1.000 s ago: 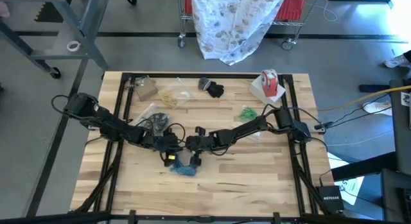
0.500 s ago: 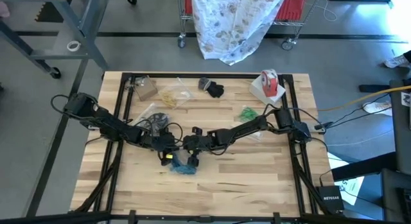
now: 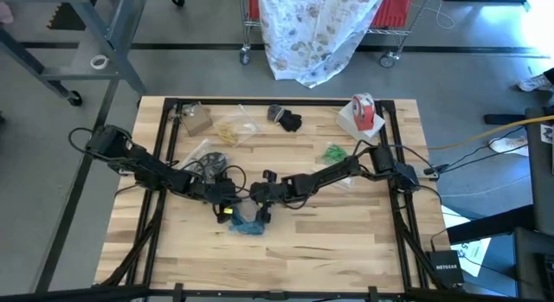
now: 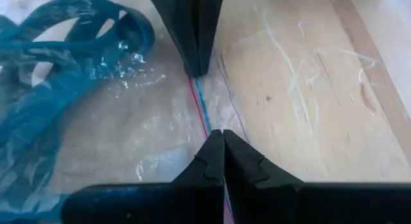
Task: Sort rubber bands
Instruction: Close the transparent zip bag
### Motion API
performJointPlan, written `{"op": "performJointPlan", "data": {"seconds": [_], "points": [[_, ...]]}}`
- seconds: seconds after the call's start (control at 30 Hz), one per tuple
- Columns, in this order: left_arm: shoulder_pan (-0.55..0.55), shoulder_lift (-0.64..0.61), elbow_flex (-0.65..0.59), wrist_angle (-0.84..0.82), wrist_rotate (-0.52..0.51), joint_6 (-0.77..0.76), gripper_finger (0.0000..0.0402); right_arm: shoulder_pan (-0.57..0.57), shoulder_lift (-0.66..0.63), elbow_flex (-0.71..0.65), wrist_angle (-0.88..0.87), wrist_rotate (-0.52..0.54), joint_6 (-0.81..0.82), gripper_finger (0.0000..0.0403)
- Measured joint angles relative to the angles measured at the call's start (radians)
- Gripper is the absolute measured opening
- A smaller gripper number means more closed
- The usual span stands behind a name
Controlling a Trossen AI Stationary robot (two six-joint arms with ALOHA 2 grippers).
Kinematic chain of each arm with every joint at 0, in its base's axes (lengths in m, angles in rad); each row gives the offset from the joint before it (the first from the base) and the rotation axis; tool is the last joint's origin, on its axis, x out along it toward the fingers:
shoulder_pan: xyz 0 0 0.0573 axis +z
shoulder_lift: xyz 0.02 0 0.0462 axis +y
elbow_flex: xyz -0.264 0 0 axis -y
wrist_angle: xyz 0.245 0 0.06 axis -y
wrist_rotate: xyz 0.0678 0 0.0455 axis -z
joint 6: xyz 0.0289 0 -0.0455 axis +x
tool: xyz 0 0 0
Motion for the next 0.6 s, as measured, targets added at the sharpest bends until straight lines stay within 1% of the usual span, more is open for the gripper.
{"op": "performJointPlan", "data": {"seconds": [0.17, 0.4, 0.6], "points": [[0.000, 0.001, -0.001, 0.005, -0.016, -0.005, 0.0000, 0.002, 0.000, -0.013, 0.008, 0.000, 0.000, 0.0000], [0.000, -0.030, 0.016, 0.103, -0.020, 0.015, 0.0000, 0.002, 0.000, -0.015, 0.008, 0.001, 0.004, 0.0000], [0.011, 0.006, 0.019, 0.106, -0.013, 0.083, 0.0000, 0.002, 0.000, -0.015, 0.006, 0.001, 0.004, 0.0000]]}}
